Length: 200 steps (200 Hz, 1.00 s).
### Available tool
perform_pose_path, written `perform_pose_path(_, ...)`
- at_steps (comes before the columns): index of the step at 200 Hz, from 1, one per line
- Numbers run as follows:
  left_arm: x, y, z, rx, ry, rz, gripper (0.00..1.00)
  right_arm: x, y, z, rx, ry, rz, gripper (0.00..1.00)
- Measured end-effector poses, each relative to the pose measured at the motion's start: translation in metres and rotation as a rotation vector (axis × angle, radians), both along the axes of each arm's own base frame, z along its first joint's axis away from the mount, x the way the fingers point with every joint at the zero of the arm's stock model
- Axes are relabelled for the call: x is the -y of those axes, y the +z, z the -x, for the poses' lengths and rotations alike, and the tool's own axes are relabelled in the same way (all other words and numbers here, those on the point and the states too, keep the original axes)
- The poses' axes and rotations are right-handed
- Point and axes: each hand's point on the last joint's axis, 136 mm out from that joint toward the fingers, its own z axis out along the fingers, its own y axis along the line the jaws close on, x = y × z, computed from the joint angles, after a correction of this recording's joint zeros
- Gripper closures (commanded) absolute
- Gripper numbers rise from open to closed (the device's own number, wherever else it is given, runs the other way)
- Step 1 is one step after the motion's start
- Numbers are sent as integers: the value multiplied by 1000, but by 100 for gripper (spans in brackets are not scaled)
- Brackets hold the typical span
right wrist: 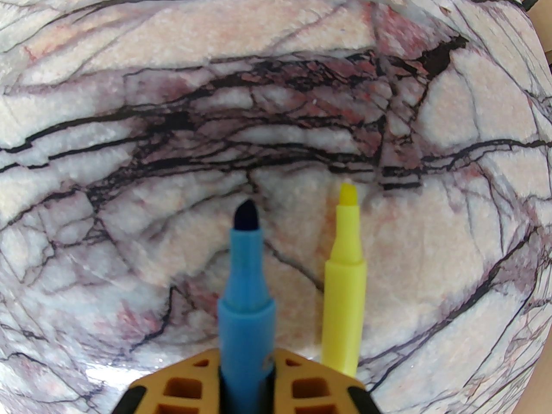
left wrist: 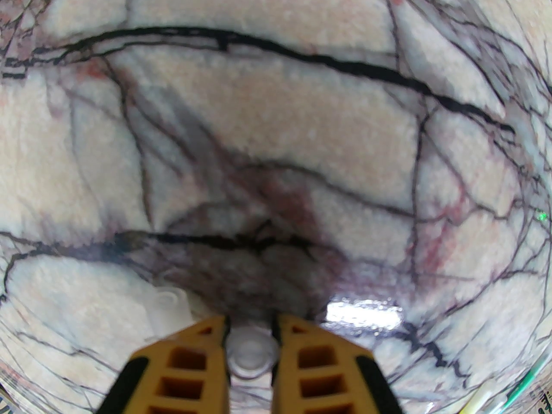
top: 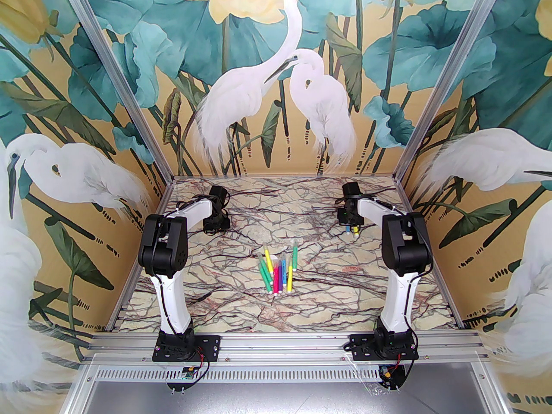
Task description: Open the pen caps
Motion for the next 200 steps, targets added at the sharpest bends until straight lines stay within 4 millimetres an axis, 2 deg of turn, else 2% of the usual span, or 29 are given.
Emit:
perform_pose_path(81,1,0,-1,-2,1,16,80,1,-2,1,-26,-1,0,76)
perform_pose_path(200,3,-3,-1,-10,-9,37,72,2,-6,1,-41,-4,2,71)
